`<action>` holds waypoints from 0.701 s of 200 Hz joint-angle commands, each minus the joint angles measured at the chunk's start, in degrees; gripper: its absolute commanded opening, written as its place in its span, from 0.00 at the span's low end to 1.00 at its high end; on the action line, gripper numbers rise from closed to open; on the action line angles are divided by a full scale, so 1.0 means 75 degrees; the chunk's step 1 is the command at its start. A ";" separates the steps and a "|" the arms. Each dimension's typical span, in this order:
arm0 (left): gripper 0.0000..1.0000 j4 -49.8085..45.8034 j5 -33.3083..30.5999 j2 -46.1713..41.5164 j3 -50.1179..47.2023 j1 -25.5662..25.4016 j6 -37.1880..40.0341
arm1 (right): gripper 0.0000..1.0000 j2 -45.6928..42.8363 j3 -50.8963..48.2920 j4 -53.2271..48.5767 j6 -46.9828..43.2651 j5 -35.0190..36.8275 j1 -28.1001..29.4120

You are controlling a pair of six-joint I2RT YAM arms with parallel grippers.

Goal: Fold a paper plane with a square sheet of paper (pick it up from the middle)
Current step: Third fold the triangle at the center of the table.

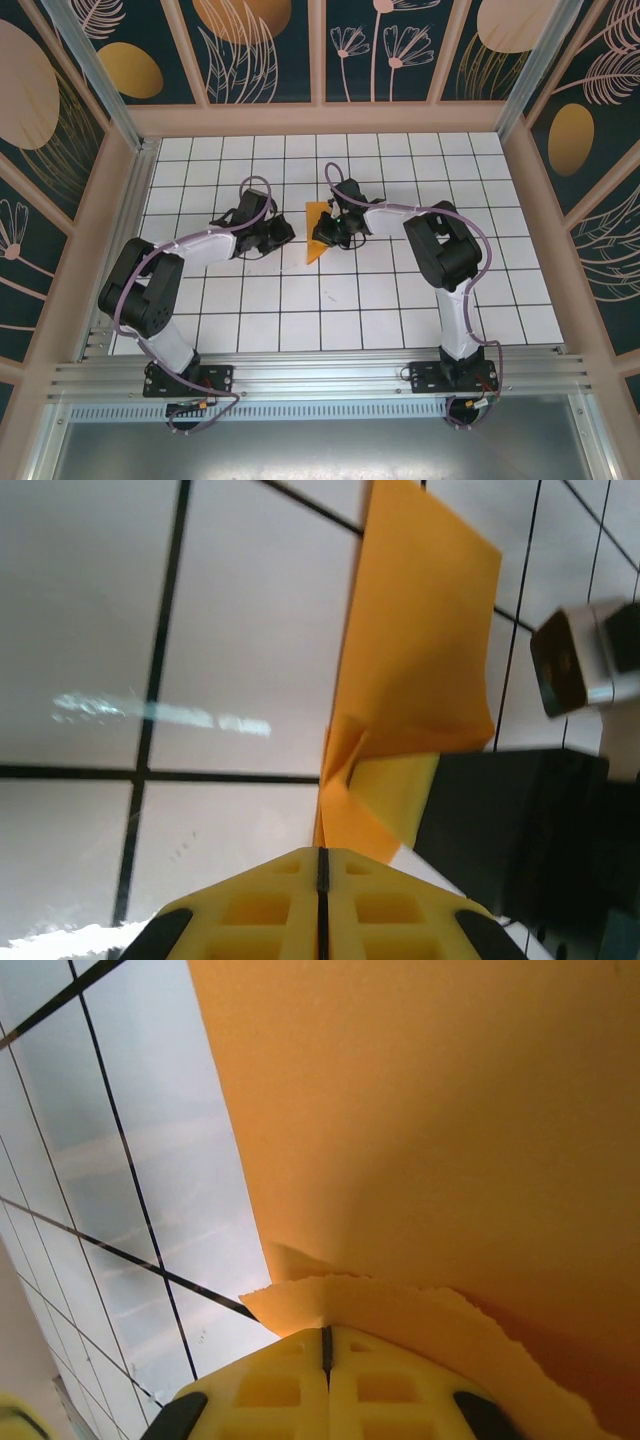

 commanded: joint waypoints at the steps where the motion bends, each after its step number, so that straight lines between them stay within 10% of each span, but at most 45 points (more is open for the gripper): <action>1: 0.09 0.0615 0.0699 -0.0096 -0.0256 -0.0261 -0.0217 | 0.01 0.0185 -0.0182 -0.0305 -0.0087 0.0345 -0.0003; 140: 0.05 0.1019 0.1294 0.1241 0.0041 -0.0624 -0.0439 | 0.00 0.0178 -0.0255 -0.0310 -0.0089 0.0341 -0.0009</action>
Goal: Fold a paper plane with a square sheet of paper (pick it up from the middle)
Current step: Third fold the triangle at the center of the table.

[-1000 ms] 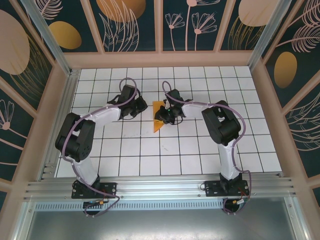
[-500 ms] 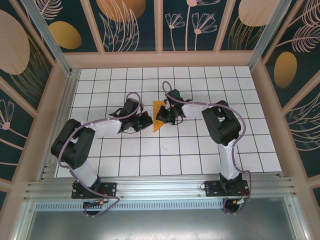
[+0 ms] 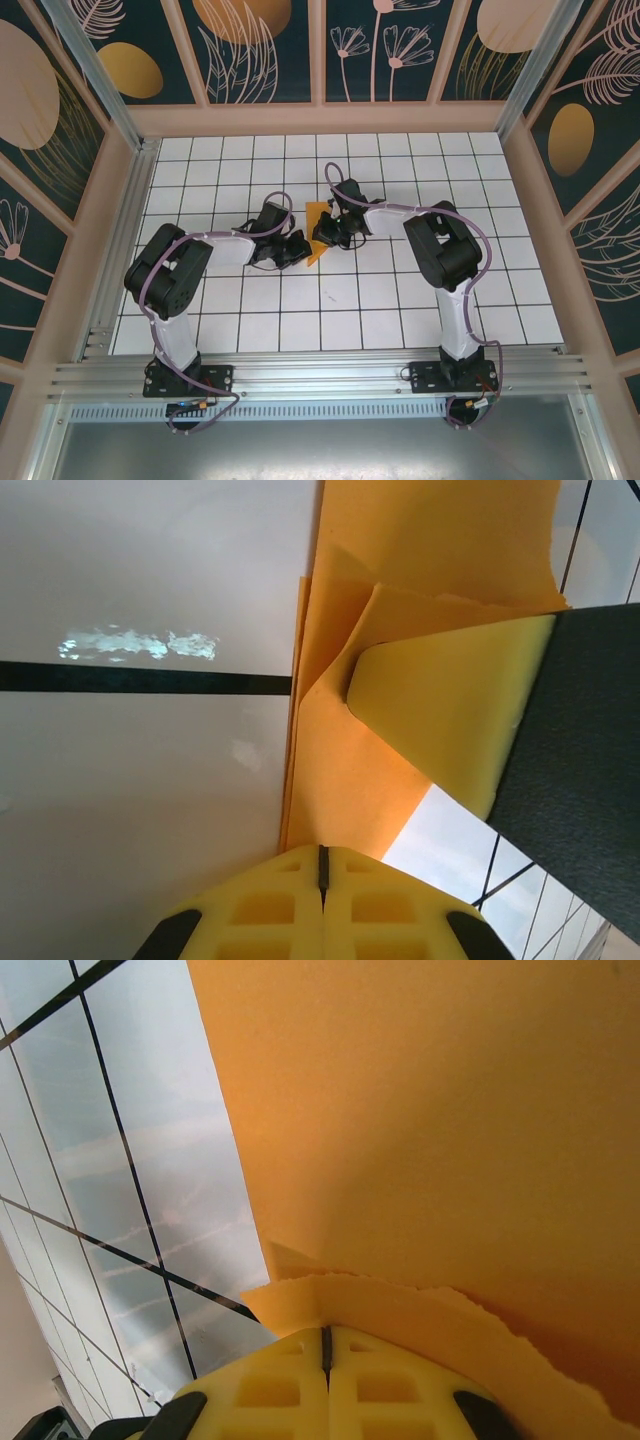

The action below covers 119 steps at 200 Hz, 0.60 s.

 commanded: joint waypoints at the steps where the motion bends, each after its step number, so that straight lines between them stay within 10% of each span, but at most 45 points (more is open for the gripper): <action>1: 0.05 0.0169 0.0366 -0.0039 0.0013 -0.0053 -0.0087 | 0.00 0.0173 -0.0222 -0.0368 -0.0073 0.0346 -0.0011; 119: 0.06 -0.0381 0.0373 -0.0083 -0.0246 -0.0381 0.0093 | 0.00 0.0297 -0.0174 -0.0455 0.0069 0.0453 -0.0026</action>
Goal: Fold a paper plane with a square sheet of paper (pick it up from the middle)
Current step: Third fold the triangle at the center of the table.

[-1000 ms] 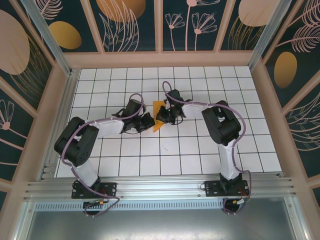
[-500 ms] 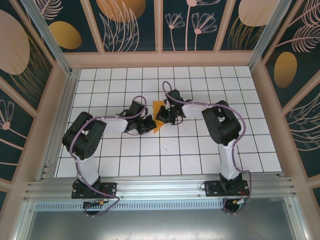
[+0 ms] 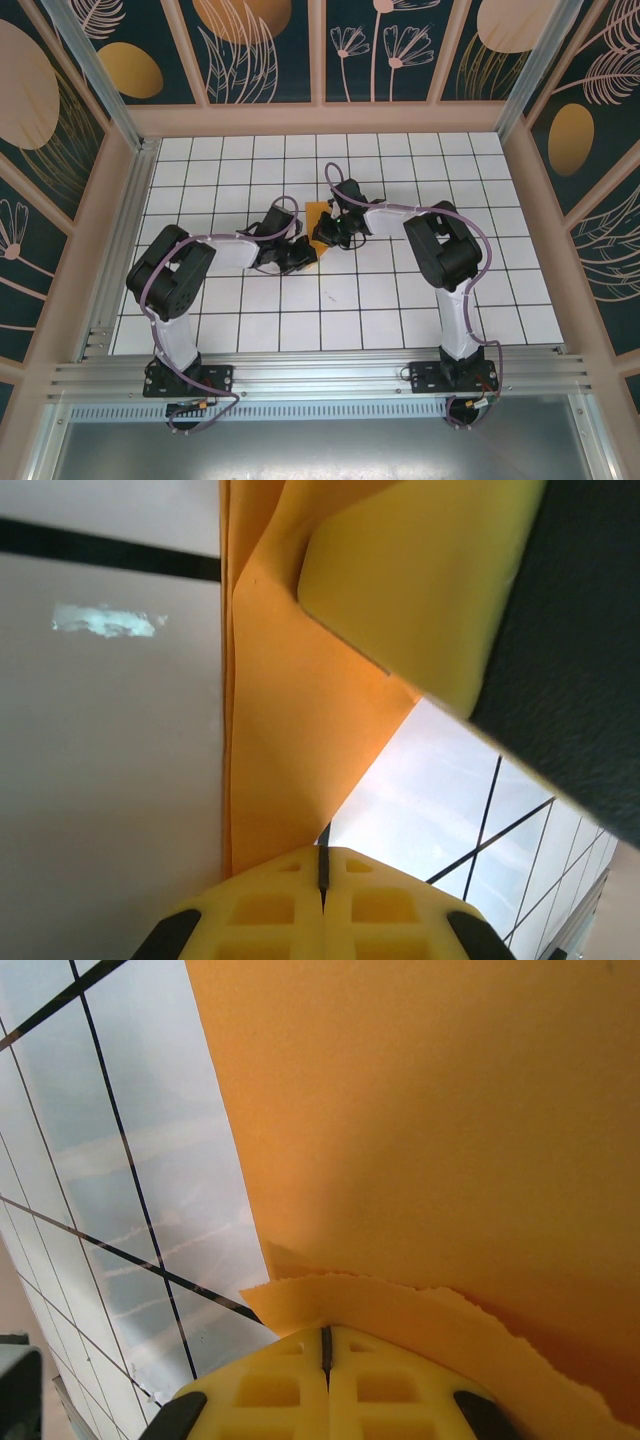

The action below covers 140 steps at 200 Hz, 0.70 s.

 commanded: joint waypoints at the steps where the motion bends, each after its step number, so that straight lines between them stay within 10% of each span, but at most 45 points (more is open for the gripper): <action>1: 0.06 -0.0305 0.0050 -0.0078 -0.0172 -0.0075 0.0058 | 0.00 0.0297 -0.0174 -0.0461 0.0063 0.0453 -0.0031; 140: 0.06 -0.0412 -0.1125 -0.0565 0.0267 0.0036 -0.0236 | 0.00 0.0359 -0.0162 -0.0481 0.0063 0.0441 -0.0071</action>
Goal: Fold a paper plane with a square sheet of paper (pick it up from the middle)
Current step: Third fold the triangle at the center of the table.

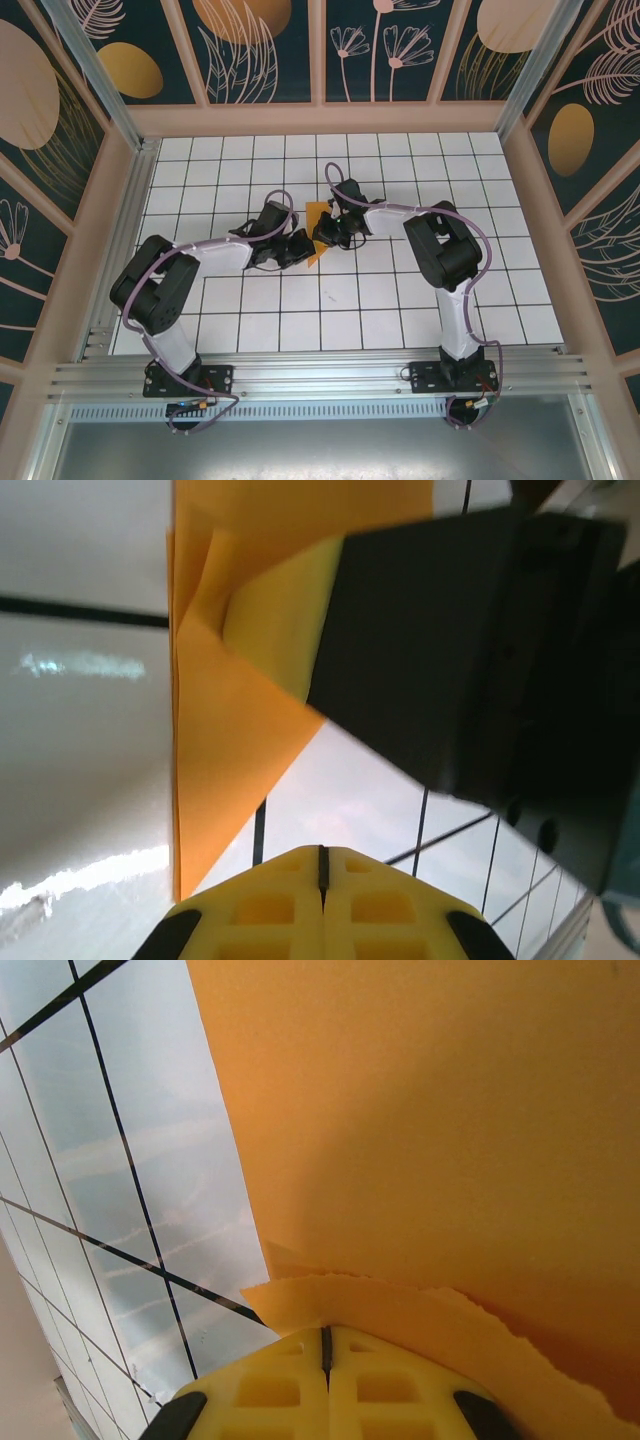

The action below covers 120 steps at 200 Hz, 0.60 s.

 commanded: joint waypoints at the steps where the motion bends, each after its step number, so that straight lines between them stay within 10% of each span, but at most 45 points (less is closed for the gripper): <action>1: 0.06 -0.0207 -0.0418 0.0327 0.0264 0.0068 -0.0111 | 0.00 0.0357 -0.0163 -0.0480 0.0040 0.0441 -0.0060; 120: 0.06 -0.0850 -0.0047 0.1113 0.0158 0.0046 0.0255 | 0.00 0.0197 -0.0247 -0.0056 0.0177 0.0180 -0.0103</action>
